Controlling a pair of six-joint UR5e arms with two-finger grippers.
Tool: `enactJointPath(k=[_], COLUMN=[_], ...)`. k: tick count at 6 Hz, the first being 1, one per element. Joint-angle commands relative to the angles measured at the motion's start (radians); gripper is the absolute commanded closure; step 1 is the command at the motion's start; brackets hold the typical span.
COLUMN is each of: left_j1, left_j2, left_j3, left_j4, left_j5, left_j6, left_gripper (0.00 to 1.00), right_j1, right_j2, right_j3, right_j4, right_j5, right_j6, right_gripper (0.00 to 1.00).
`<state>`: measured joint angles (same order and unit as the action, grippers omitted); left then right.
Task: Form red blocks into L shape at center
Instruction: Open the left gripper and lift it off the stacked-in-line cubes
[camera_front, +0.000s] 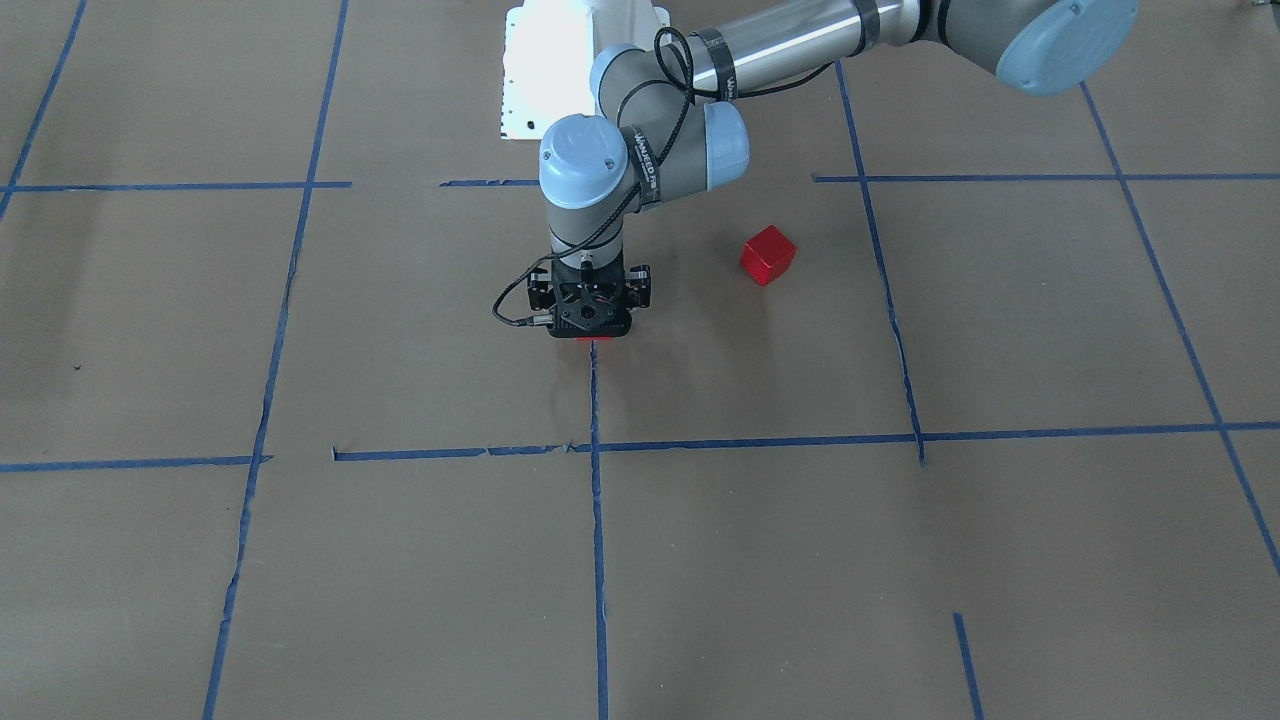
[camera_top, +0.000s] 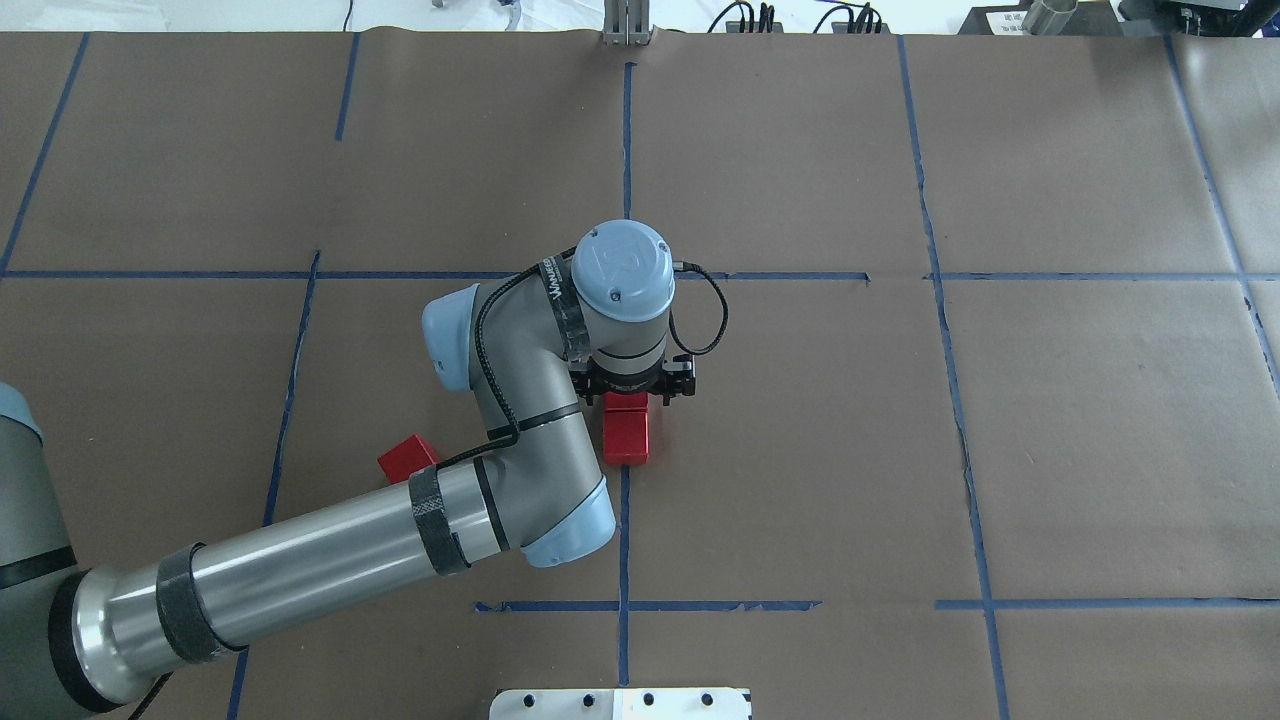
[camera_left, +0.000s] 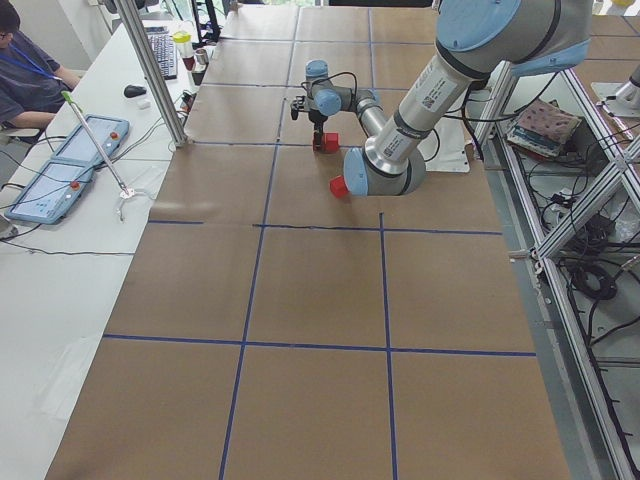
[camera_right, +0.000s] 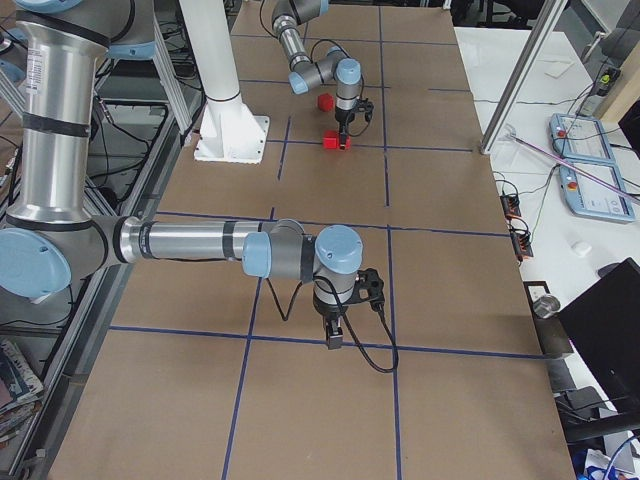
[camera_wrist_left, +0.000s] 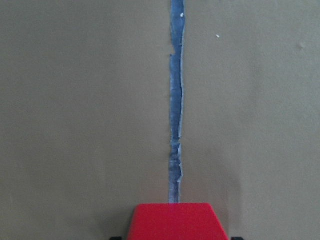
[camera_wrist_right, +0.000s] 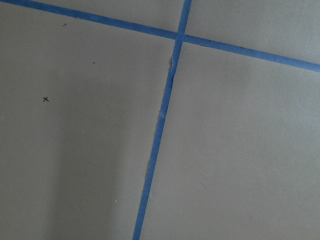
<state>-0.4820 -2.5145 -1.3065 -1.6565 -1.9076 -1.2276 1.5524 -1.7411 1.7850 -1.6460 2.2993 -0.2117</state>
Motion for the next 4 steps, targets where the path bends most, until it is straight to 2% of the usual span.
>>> enactJointPath(k=[1, 2, 3, 4], left_j1=[-0.039, -0.067, -0.096, -0.113], left_j2=[0.006, 0.025, 0.139, 0.263], left_j3=[-0.083, -0.106, -0.231, -0.363], left_j4=[0.017, 0.024, 0.023, 0.032], left_j5=[-0.007, -0.062, -0.106, -0.107], left_j6=[0.005, 0.006, 0.010, 0.122], left_gripper=[0.00, 0.00, 0.00, 0.00], right_j1=[0.000, 0.000, 0.000, 0.000], right_j2=[0.000, 0.000, 0.000, 0.000], right_j3=[0.002, 0.002, 0.002, 0.001], right_j4=[0.000, 0.000, 0.000, 0.000], right_j5=[0.002, 0.002, 0.002, 0.002], right_j6=[0.000, 0.000, 0.000, 0.000], right_gripper=[0.00, 0.00, 0.00, 0.00])
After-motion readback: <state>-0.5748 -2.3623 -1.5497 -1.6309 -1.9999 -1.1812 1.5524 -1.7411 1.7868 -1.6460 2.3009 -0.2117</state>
